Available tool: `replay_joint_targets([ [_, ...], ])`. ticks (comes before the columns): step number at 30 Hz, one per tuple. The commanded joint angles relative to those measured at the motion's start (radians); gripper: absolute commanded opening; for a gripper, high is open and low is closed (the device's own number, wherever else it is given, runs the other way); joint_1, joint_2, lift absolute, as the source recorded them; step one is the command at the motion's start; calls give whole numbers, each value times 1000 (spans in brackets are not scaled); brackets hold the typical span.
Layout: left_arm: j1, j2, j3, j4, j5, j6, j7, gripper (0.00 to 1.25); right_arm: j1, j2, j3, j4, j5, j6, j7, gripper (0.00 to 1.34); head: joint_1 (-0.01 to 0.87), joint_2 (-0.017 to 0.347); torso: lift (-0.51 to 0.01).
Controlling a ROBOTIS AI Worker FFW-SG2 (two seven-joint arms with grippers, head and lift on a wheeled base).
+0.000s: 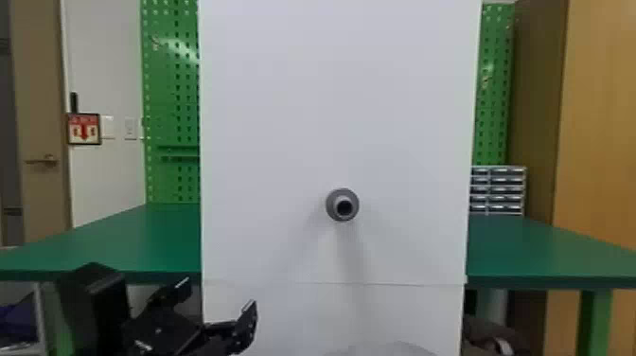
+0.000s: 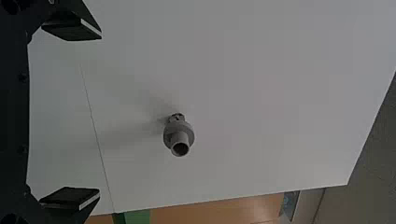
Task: Hold the wheel and insert it
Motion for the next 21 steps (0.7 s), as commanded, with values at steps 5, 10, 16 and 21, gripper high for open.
replay_joint_targets([
  [5,0,0,2,0,0,0,0,1147,-19,-17,2,-58,-33,65,0,133,97,15,-442],
  [10,-3,0,-1,0,-3,0,-2,1147,-26,-14,-4,-91,-39,100,0,133,97,15,-442],
  [16,-4,0,-5,3,-8,0,-2,1147,-36,-8,-20,-120,-39,148,0,133,97,15,-442],
  [21,-9,0,-11,5,-6,0,0,1147,-46,-8,-26,-161,-39,220,0,133,97,15,-442],
])
